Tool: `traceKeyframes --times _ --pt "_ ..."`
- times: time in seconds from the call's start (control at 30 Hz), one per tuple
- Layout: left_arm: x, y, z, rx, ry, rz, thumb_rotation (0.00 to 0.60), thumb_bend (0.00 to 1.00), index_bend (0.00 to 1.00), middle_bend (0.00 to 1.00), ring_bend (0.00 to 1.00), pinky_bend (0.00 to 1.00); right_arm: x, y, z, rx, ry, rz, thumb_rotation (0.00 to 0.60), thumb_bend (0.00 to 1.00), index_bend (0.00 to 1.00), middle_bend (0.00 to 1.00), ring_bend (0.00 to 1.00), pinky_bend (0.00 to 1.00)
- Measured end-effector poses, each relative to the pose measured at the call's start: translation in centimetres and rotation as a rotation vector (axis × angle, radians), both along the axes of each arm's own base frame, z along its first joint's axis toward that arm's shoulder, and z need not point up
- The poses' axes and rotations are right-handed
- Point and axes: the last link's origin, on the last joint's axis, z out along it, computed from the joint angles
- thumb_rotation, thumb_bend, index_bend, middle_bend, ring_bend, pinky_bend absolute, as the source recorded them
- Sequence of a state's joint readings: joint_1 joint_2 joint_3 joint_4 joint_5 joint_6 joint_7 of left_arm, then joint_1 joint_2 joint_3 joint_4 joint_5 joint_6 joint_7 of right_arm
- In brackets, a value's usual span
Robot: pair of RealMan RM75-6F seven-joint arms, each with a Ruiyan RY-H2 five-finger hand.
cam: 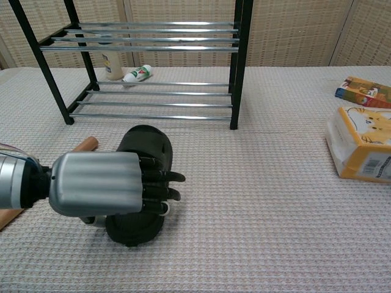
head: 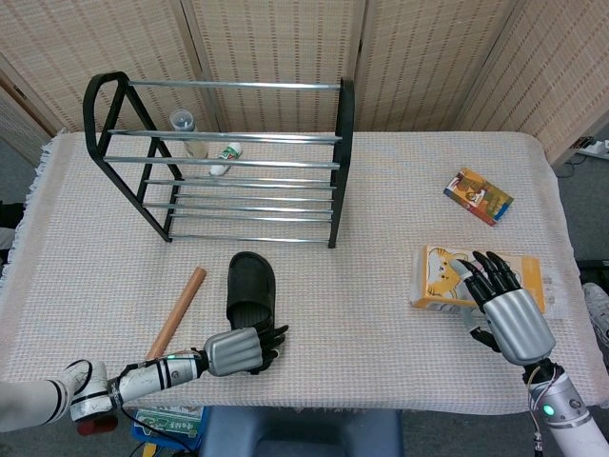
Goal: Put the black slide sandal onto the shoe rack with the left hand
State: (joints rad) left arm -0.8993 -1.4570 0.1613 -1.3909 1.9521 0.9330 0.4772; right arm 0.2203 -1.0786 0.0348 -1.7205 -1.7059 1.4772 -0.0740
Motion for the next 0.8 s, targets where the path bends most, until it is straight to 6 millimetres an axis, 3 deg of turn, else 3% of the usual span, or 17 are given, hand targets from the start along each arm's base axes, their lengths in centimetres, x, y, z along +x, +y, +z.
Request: traceKeyframes --times 0.23,0.8 --pt "0.1 0.1 -0.4 -0.017 0.004 0.007 0.600 0.14 0.32 0.18 0.13 0.24 -0.1 0.0 0.0 -0.002 -0.002 -0.006 0.600 0.54 0.00 0.14 0.09 0.06" --pt "0.4 0.3 -1.1 -0.056 -0.052 -0.027 0.600 0.14 0.55 0.42 0.35 0.24 -0.2 0.0 0.1 -0.010 -0.003 -0.011 0.600 0.54 0.00 0.14 0.09 0.06"
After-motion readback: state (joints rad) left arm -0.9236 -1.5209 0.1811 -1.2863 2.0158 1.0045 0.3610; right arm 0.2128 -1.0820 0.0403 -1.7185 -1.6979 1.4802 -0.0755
